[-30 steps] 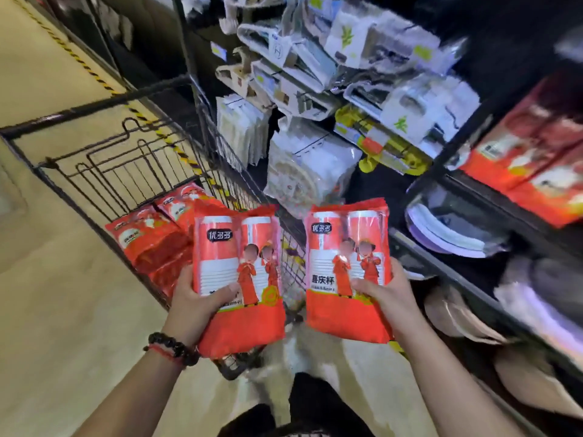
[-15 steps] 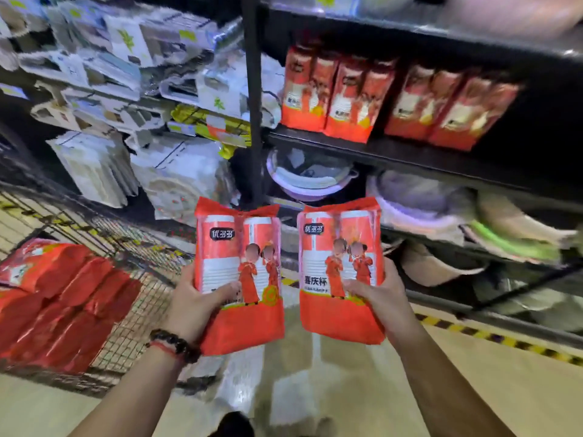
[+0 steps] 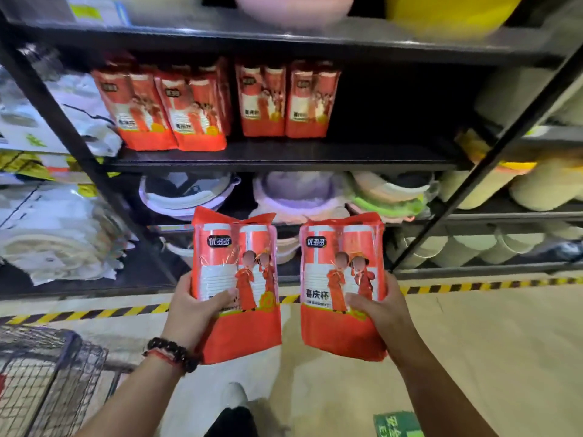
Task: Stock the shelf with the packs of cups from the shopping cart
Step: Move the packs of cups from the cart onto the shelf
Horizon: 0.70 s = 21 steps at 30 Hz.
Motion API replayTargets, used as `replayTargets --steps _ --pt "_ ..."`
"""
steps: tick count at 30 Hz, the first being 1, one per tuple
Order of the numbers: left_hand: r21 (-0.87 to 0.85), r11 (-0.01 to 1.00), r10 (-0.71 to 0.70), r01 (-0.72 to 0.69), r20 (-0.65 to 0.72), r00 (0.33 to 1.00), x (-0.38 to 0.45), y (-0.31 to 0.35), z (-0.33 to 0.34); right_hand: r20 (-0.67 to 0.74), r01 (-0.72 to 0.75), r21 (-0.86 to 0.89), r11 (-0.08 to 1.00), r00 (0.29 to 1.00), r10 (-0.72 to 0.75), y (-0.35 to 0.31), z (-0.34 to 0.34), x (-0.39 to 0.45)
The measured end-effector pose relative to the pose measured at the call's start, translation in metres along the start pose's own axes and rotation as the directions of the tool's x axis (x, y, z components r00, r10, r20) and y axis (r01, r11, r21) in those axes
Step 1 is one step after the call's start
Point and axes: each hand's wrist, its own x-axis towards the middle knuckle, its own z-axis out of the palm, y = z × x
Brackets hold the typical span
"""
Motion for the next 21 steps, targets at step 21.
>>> replayTargets --steps 21 --pt "-0.093 0.993 0.08 -0.068 0.121 0.989 0.229 0.08 0.091 -0.085 0.088 -0.025 0.996 0.992 -0.09 -0.091 0.009 0.218"
